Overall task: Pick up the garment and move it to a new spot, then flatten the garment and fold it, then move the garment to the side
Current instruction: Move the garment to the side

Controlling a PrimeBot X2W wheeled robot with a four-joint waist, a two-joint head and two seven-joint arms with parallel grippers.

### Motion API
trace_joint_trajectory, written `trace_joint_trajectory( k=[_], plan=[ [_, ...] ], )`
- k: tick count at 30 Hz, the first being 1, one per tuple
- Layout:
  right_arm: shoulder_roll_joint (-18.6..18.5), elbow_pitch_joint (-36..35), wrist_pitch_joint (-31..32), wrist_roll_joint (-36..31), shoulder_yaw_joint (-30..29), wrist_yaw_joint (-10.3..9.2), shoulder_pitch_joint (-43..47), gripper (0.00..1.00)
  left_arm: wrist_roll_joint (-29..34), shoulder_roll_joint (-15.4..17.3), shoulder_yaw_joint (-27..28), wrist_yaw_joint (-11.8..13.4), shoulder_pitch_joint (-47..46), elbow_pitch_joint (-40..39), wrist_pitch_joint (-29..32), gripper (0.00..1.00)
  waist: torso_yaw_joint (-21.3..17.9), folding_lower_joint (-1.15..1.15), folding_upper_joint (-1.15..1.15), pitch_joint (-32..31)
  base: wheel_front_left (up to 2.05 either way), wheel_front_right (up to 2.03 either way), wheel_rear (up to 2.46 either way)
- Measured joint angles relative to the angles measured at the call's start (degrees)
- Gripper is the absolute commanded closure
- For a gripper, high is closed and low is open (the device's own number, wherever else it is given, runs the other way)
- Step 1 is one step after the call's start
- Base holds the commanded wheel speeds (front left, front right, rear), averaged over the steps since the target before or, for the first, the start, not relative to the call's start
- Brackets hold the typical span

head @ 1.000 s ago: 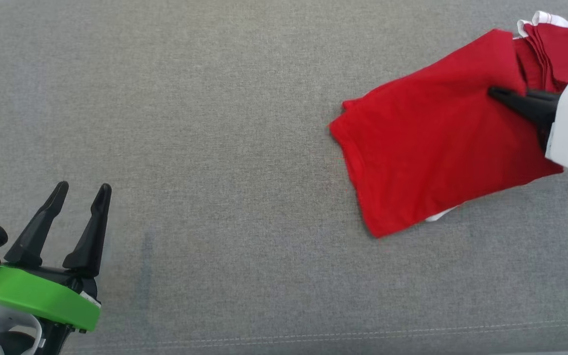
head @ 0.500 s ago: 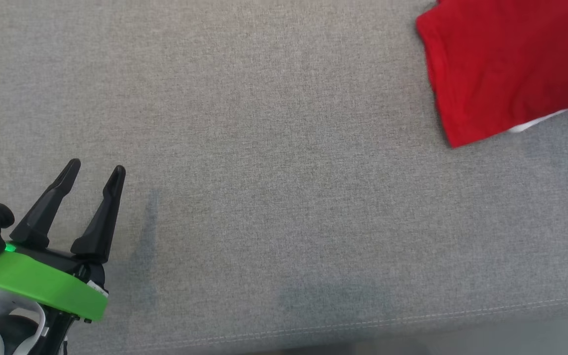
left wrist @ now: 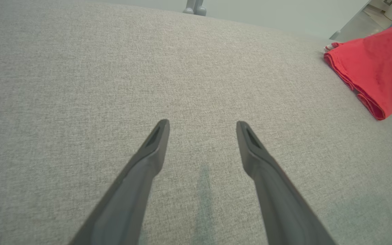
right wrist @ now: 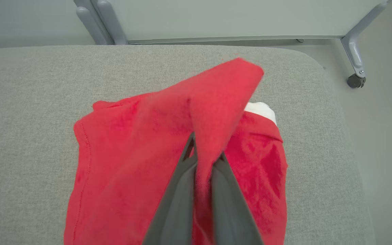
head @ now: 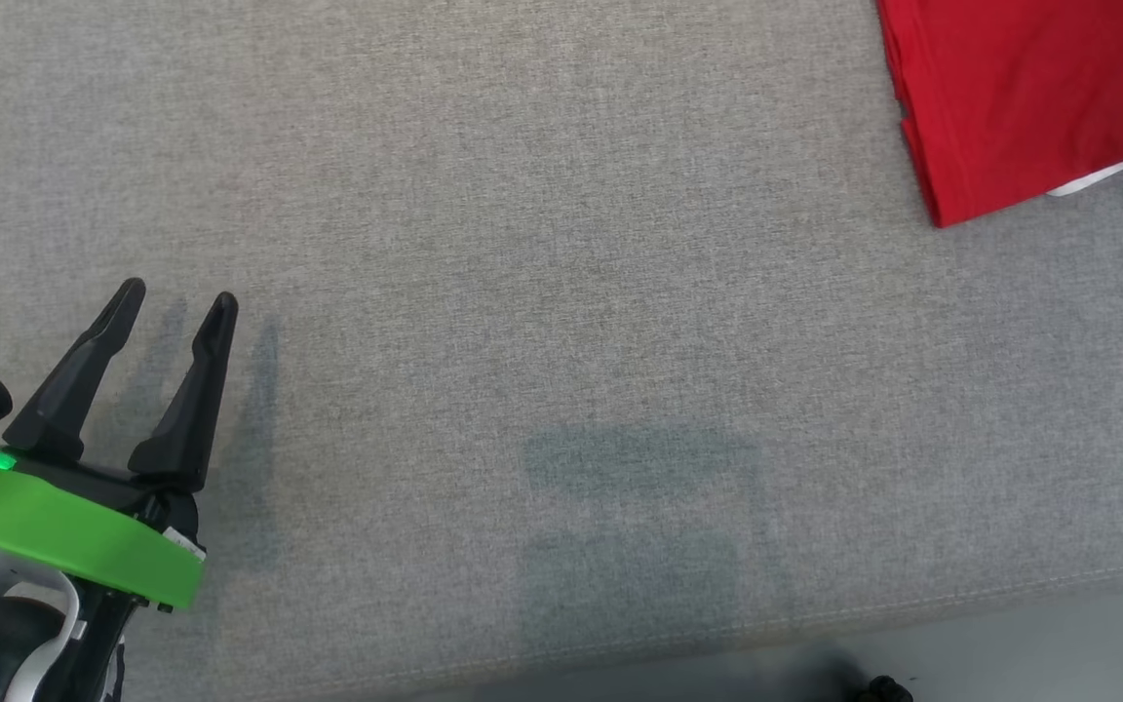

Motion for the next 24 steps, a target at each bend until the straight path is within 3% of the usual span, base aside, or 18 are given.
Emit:
trace_joint_trajectory(
  k=[12,13,14,15,16,24],
  plan=[
    [0.6,8.8,-7.5,-2.0,-3.6,-0.04,0.3,0.98,1.1,0.9,-0.3,0.3,0.0,0.9,1.4,0.00,-3.1,0.00,0.00,-0.1,0.00,0.00,0.00],
    [0.3,9.7,-8.4,-2.7,-3.7,-0.05,0.6,0.89,1.1,0.9,-0.6,0.3,0.0,0.9,1.5,0.00,-3.2,0.00,0.00,-0.1,0.00,0.00,0.00],
    [0.3,10.6,-9.4,-3.2,-4.1,-0.10,0.9,0.73,1.1,0.9,-0.9,0.3,-0.1,0.9,1.6,0.00,-3.3,-0.01,0.00,-0.2,0.00,0.00,0.00],
    [0.3,11.4,-10.5,-4.1,-4.2,-0.18,1.5,0.18,1.1,0.9,-1.1,0.3,-0.2,0.9,1.8,0.00,-3.4,-0.01,0.00,-0.2,0.00,0.00,0.00],
    [0.4,12.1,-11.9,-5.3,-4.0,-0.44,2.2,0.00,1.1,0.9,-1.3,0.3,-0.2,0.9,1.9,0.00,-3.4,-0.01,0.00,-0.3,0.00,0.00,0.00],
    [7.9,19.3,-18.7,-8.2,-2.6,-0.45,10.8,0.00,1.1,0.1,-2.4,0.3,-1.4,1.9,2.0,0.00,-2.8,-0.01,0.00,-1.3,0.00,0.00,0.00]
  ],
)
